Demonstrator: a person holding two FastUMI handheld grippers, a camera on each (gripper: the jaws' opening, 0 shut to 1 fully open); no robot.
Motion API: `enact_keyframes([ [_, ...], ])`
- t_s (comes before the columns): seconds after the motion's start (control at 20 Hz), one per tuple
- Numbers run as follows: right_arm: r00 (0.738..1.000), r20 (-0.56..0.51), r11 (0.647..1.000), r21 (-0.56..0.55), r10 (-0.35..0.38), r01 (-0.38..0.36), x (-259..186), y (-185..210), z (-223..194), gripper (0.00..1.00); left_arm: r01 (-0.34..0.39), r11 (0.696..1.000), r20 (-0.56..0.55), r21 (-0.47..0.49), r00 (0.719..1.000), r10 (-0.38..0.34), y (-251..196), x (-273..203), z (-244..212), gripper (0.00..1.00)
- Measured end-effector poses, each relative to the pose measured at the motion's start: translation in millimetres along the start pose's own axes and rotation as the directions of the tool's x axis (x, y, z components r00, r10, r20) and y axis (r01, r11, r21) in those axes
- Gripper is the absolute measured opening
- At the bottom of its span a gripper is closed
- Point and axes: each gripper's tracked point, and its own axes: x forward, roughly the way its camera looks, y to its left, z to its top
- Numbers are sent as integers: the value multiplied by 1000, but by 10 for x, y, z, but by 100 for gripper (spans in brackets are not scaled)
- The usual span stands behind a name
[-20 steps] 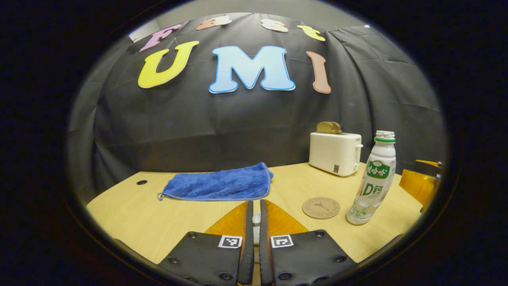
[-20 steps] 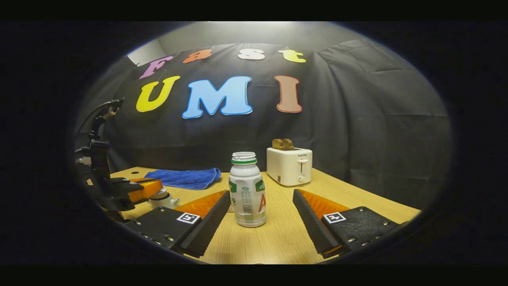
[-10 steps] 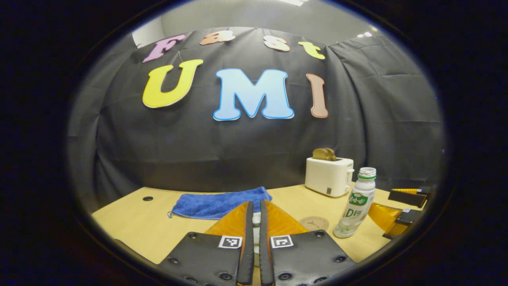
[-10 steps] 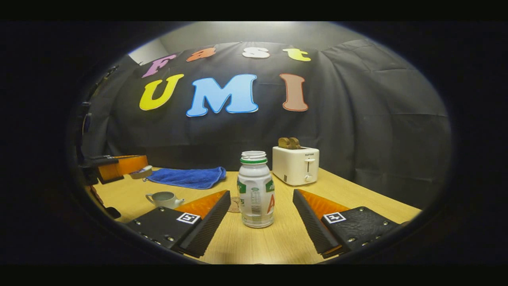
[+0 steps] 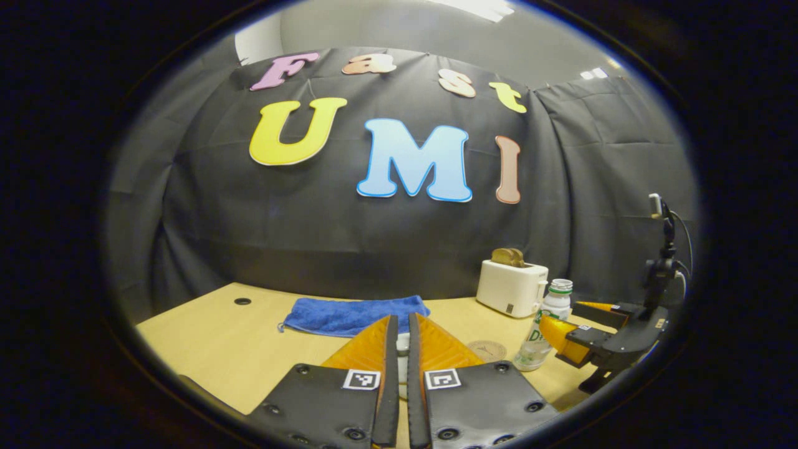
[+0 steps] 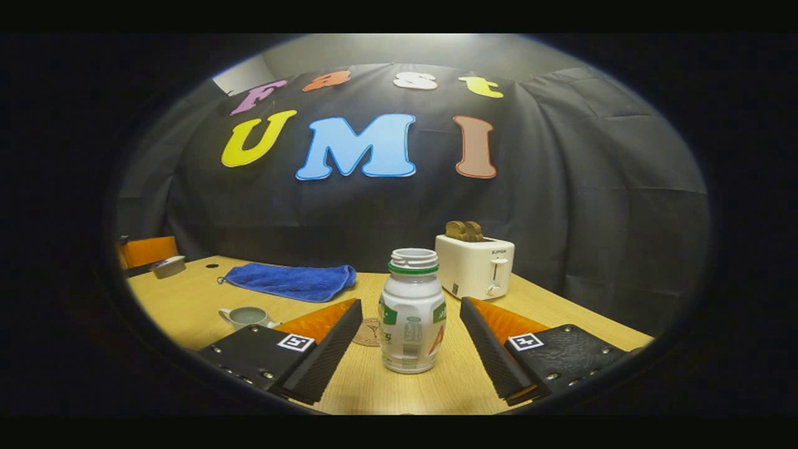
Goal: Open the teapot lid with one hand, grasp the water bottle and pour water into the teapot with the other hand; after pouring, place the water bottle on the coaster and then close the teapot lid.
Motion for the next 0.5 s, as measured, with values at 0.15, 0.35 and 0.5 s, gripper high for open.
enact_keyframes([
  [0.15, 1000, -30, 1000, 5, 2, -2, 134, 25, -88, 97, -8, 1000, 1, -7, 1000, 8, 74, -140, -9, 12],
  [0.35, 997, -82, 1000, 22, 4, -2, 230, 41, -268, 97, -9, 1000, -8, -17, 1000, 9, 142, -274, -54, 12],
  [0.5, 992, -124, 999, 32, -2, 6, 271, 24, -405, 96, -11, 1000, -16, -22, 1000, 11, 185, -343, -112, 12],
])
